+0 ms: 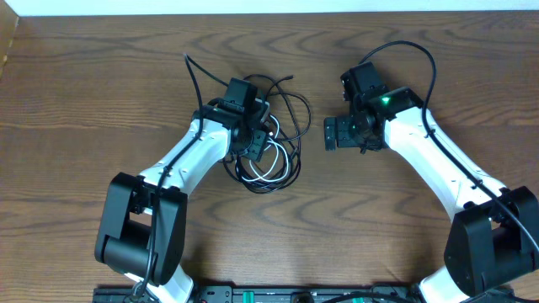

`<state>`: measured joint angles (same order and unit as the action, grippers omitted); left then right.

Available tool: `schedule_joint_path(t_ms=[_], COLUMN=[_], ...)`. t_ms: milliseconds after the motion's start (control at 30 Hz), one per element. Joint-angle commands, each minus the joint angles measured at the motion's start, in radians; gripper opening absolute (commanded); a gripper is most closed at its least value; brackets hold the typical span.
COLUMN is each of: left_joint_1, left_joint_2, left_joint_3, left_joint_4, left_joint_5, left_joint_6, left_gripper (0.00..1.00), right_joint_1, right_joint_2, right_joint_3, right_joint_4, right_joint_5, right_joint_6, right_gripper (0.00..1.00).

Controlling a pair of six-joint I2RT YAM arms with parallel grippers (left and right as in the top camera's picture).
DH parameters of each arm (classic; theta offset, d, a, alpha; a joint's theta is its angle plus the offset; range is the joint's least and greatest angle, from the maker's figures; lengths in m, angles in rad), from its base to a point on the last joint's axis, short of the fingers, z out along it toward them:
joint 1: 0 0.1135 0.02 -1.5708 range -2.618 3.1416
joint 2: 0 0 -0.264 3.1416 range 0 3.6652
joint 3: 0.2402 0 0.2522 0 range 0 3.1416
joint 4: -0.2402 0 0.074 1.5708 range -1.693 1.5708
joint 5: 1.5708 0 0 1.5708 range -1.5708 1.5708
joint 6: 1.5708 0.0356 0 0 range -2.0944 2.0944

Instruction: Untangle cables

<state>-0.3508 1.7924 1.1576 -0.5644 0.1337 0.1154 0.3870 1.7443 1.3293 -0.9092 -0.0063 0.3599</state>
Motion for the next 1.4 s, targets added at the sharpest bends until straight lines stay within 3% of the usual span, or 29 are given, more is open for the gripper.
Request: schedule_joint_path(t_ms=[0,67,367,667,1067,1367], left_joint_1=[-0.013,-0.021,-0.032,0.003,0.081,0.081], left_joint_2=[0.000,0.000,-0.055,-0.322,-0.562,-0.591], left_joint_3=[-0.008,-0.008,0.033,0.238,0.245,0.245], left_joint_4=[0.006,0.006,-0.029,-0.026,0.247,0.484], left_joint_5=[-0.014,-0.014,-0.002,0.207,0.335,0.338], left_joint_6=[0.027,0.026,-0.057,-0.283,-0.579,-0.690], left_gripper=[0.26,0.08,0.07,0.08,0.07,0.08], right_joint_1=[-0.004,-0.004,-0.004,-0.019,-0.029,0.029], right_joint_2=[0.008,0.008,0.008,0.008,0.008,0.009], right_joint_3=[-0.003,-0.003,-0.003,-0.003,-0.003,-0.003], right_joint_4=[0.000,0.000,-0.003,0.011,0.218,0.243], right_joint_5=[0.011,0.011,0.011,-0.051,-0.553,-0.563], right_joint_6=[0.010,0.010,0.010,0.010,-0.087,-0.160], right_gripper=[0.99,0.99,0.99,0.99,0.99,0.99])
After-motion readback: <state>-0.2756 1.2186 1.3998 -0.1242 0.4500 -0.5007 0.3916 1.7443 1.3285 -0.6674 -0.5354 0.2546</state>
